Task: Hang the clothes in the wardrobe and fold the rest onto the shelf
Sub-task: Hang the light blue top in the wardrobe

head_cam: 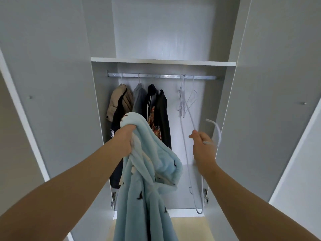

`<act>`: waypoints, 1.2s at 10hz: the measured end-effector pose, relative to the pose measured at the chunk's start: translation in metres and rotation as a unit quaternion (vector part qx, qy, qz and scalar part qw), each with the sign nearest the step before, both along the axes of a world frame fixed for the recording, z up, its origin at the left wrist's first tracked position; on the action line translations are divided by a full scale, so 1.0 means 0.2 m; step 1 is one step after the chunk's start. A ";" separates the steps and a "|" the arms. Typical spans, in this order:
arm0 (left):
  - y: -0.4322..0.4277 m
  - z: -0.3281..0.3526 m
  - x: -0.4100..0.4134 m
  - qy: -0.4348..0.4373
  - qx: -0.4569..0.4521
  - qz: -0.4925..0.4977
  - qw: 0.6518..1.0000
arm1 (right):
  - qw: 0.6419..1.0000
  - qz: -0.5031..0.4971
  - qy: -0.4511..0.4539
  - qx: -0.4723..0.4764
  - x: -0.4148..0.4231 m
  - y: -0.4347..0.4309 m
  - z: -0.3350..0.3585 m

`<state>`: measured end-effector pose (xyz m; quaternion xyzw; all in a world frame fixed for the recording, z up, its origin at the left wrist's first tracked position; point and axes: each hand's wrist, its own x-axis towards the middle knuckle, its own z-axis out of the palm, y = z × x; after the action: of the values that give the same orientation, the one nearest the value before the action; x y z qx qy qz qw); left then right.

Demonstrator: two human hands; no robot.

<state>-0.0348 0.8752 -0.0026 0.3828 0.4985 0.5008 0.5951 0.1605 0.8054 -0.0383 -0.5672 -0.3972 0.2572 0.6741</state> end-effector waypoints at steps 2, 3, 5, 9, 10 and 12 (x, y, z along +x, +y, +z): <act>-0.09 0.02 -0.11 0.034 -0.022 -0.012 0.999 | 0.998 0.065 0.016 -0.010 -0.13 -0.03 0.02; -0.12 0.01 -0.14 0.040 -0.032 -0.031 0.998 | 0.996 0.079 0.037 0.007 -0.15 -0.05 0.03; -0.09 0.03 -0.20 0.016 -0.020 -0.020 0.999 | 0.986 0.132 0.103 0.010 -0.14 -0.06 0.07; 0.05 0.14 -0.39 0.182 0.041 0.069 0.980 | 0.971 0.232 0.054 -0.029 -0.10 -0.08 0.11; 0.04 0.14 -0.44 0.164 0.072 0.046 0.983 | 0.962 0.265 0.044 -0.054 -0.09 -0.08 0.09; 0.06 0.21 -0.43 0.101 0.001 0.088 0.991 | 0.955 0.269 -0.035 -0.124 -0.08 -0.06 0.09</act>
<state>-0.1208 0.8863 0.0395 0.3869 0.5873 0.5102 0.4951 0.1436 0.7929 -0.0205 -0.5275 -0.5233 0.4559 0.4900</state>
